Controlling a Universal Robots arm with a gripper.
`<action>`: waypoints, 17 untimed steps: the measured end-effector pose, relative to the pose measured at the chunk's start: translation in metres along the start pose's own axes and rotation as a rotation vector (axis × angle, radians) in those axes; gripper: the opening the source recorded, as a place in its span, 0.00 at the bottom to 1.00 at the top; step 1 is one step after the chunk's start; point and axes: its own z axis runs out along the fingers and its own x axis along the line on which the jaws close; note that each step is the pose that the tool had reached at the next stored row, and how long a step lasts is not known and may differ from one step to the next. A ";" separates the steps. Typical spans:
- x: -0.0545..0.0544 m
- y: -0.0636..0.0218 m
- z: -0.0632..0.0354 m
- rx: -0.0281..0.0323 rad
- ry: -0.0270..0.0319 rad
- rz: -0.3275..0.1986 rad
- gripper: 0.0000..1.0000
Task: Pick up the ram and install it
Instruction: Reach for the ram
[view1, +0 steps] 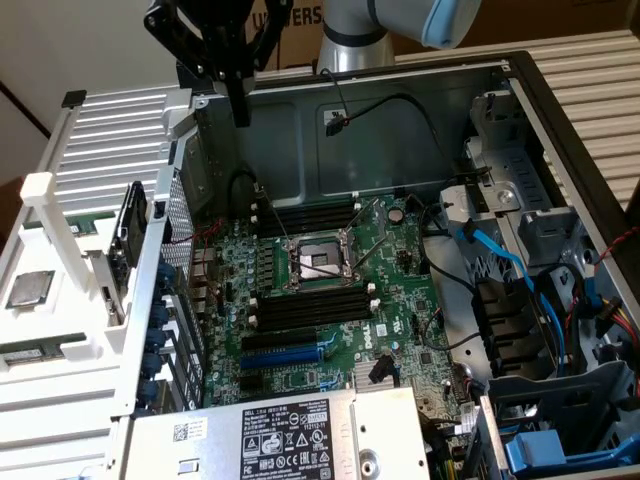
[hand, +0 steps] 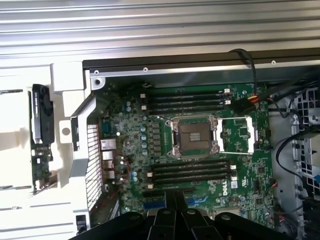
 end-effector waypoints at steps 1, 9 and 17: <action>0.005 -0.0006 -0.0003 0.0000 0.0000 0.000 0.10; 0.041 -0.0055 -0.0026 -0.0001 0.0000 -0.001 0.10; 0.077 -0.0090 -0.0050 -0.0002 0.0001 -0.002 0.10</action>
